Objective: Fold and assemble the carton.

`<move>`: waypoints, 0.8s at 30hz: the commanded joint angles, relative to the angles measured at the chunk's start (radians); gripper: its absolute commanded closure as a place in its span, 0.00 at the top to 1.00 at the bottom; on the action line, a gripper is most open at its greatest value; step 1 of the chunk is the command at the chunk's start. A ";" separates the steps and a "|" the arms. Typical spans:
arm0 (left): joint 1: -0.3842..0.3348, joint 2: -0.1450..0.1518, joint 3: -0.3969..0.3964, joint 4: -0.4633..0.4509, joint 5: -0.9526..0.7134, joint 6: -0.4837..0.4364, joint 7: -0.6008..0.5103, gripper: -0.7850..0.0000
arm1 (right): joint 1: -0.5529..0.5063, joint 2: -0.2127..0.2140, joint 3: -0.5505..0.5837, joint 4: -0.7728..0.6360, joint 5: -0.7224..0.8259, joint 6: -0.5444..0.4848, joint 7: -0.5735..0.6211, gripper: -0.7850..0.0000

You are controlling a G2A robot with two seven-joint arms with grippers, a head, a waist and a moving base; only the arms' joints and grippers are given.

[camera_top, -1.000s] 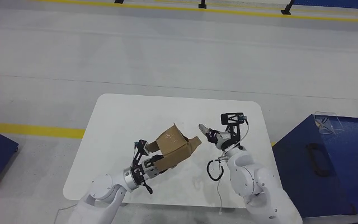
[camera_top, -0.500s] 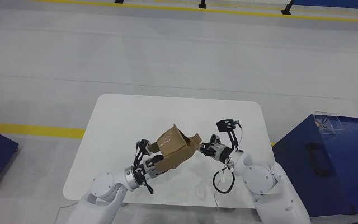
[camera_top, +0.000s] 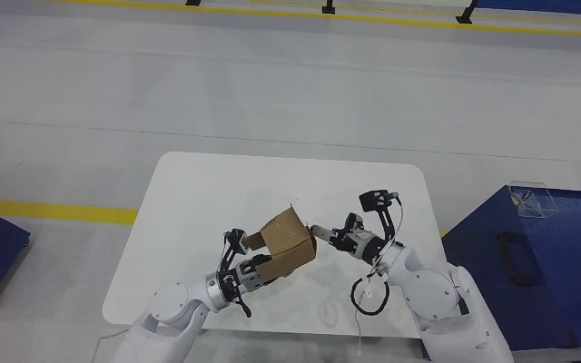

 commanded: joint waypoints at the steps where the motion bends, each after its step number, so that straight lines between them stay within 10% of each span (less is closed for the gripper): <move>1: 0.001 0.000 0.002 -0.002 0.005 -0.001 0.003 0.00 | 0.000 0.001 0.000 -0.012 -0.006 0.001 0.004 1.00; 24: 0.016 0.004 0.001 -0.015 0.016 -0.011 0.007 0.00 | 0.022 0.005 -0.062 -0.026 -0.087 0.033 0.019 1.00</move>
